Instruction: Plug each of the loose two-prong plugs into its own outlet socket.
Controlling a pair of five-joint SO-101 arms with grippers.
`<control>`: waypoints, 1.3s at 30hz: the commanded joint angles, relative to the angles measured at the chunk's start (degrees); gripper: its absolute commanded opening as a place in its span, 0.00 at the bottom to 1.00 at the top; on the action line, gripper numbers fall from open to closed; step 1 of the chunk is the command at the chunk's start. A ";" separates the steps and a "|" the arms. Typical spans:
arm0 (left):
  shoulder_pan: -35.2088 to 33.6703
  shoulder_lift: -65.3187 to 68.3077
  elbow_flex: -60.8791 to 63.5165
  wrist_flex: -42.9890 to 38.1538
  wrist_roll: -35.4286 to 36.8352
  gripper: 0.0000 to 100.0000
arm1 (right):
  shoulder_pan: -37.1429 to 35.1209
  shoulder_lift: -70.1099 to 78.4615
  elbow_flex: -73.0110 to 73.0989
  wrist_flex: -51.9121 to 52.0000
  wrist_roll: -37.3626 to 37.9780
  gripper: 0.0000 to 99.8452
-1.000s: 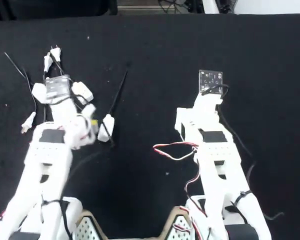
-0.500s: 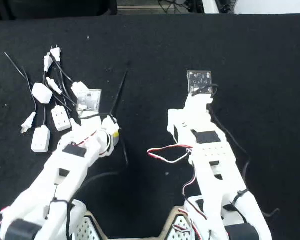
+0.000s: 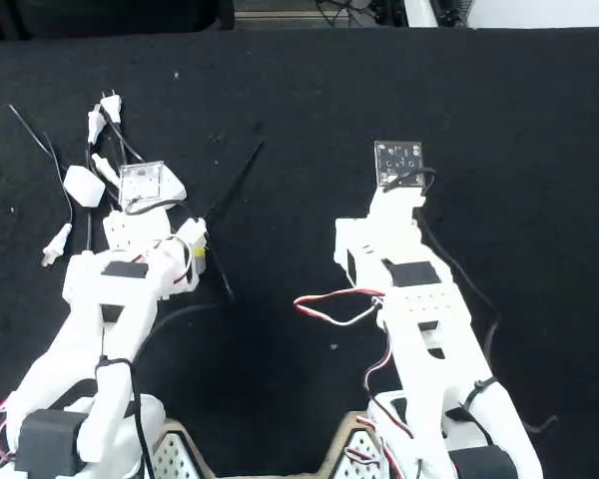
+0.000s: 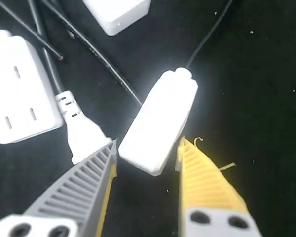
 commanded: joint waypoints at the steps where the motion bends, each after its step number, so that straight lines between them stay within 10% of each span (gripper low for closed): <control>1: -0.84 0.09 -3.47 0.79 -0.35 0.19 | -0.97 0.13 -1.54 -1.67 -0.35 0.23; 11: 4.70 0.09 -3.47 2.81 -0.79 0.02 | -0.97 0.13 -1.63 -1.67 -0.35 0.23; 28: 22.73 0.62 -12.26 28.57 -2.81 0.05 | 3.34 -0.22 -1.89 -1.85 -0.35 0.23; 33: 19.21 0.09 -11.56 28.57 -10.20 0.26 | 3.69 0.04 -1.89 -3.34 -0.35 0.23; 39: 10.07 0.00 -16.57 28.66 -10.55 0.21 | 4.04 -0.22 -1.98 -3.25 -0.35 0.23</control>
